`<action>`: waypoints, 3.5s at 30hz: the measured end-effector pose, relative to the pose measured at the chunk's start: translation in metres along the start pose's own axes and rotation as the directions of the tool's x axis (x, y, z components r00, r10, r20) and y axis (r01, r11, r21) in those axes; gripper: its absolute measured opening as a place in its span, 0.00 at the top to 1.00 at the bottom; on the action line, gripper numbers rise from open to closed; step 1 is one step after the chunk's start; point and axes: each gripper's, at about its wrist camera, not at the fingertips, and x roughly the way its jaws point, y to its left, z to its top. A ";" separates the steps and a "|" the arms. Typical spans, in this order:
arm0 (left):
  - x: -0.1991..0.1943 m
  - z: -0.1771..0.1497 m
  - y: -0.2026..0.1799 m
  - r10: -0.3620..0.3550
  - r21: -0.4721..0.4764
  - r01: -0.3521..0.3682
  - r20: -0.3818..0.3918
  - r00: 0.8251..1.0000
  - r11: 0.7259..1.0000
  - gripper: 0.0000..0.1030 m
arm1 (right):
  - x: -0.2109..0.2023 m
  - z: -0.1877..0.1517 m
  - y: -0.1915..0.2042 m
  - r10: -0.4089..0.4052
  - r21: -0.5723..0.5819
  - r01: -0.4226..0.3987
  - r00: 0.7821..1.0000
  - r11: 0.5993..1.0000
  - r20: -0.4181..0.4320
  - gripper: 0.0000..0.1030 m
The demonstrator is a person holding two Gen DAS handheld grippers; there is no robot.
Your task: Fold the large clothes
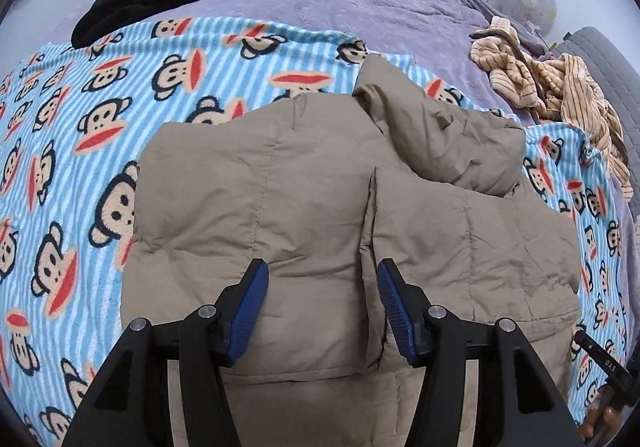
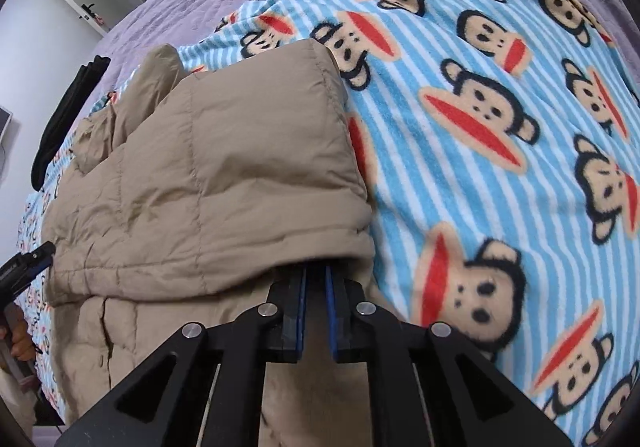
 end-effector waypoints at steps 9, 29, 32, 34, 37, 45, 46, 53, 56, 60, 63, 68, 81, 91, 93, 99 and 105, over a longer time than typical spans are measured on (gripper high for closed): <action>0.012 0.010 -0.063 -0.056 0.091 0.054 0.024 0.998 0.994 0.43 | -0.026 0.041 -0.022 0.096 0.102 -0.108 0.989 0.989 0.111 0.90; 0.058 -0.008 -0.061 0.064 0.130 -0.059 -0.031 0.997 0.990 0.42 | 0.060 0.064 -0.007 0.004 -0.005 -0.004 1.000 1.000 -0.009 0.90; 0.046 -0.010 -0.059 0.086 0.134 -0.082 -0.025 0.996 0.988 0.42 | 0.046 0.056 0.007 -0.044 -0.076 0.045 0.999 0.996 0.014 0.87; 0.037 -0.013 -0.057 0.103 0.140 -0.099 -0.025 0.994 0.985 0.42 | 0.034 0.050 0.011 -0.046 -0.093 0.048 0.998 0.994 0.030 0.81; 0.025 -0.020 -0.056 0.116 0.144 -0.111 -0.031 0.993 0.983 0.42 | 0.017 0.040 0.014 -0.033 -0.089 0.038 0.998 0.995 0.049 0.60; -0.009 -0.047 -0.060 0.124 0.154 -0.115 -0.054 0.991 0.981 0.42 | -0.009 0.012 0.012 0.010 -0.020 -0.010 1.000 1.000 -0.015 0.54; -0.015 -0.051 -0.060 0.121 0.155 -0.111 -0.058 0.991 0.982 0.42 | -0.011 0.009 0.013 0.014 -0.014 -0.014 1.000 1.000 -0.022 0.51; -0.053 -0.079 -0.055 0.128 0.138 -0.116 -0.078 0.989 0.984 0.00 | -0.035 -0.018 0.028 0.045 -0.009 -0.046 0.996 0.999 -0.073 0.37; -0.069 -0.089 -0.053 0.147 0.129 -0.138 -0.064 0.987 0.982 0.00 | -0.043 -0.027 0.034 0.050 -0.014 -0.052 0.995 0.999 -0.086 0.32; -0.081 -0.099 -0.048 0.159 0.113 -0.149 -0.090 0.983 0.982 0.00 | -0.054 -0.034 0.039 0.052 -0.016 -0.053 0.994 0.998 -0.096 0.32; -0.092 -0.109 -0.044 0.160 0.093 -0.150 -0.108 0.981 0.984 0.00 | -0.064 -0.039 0.042 0.060 -0.011 -0.062 0.993 0.998 -0.102 0.32; -0.102 -0.126 -0.036 0.182 0.057 -0.176 -0.136 0.974 0.983 0.00 | -0.086 -0.050 0.051 0.064 -0.035 -0.067 0.994 0.997 -0.084 0.19; -0.137 -0.160 -0.026 0.167 0.019 -0.166 -0.125 0.978 0.986 0.00 | -0.105 -0.081 0.058 0.096 -0.030 -0.100 0.988 0.995 -0.124 0.17; -0.145 -0.191 0.000 0.165 0.072 -0.156 -0.144 0.976 0.985 0.00 | -0.100 -0.120 0.071 0.115 0.041 -0.111 0.984 0.993 -0.138 0.17; -0.144 -0.199 0.007 0.158 0.075 -0.148 -0.157 0.975 0.986 0.00 | -0.101 -0.131 0.077 0.108 0.043 -0.103 0.986 0.994 -0.131 0.17; -0.152 -0.219 0.024 0.126 0.088 -0.112 -0.170 0.977 0.990 0.00 | -0.110 -0.162 0.084 0.095 0.073 -0.089 0.991 0.993 -0.094 0.17; -0.152 -0.234 0.039 0.093 0.108 -0.073 -0.196 0.976 0.992 0.00 | -0.124 -0.186 0.088 0.103 0.116 -0.096 0.993 0.989 -0.060 0.17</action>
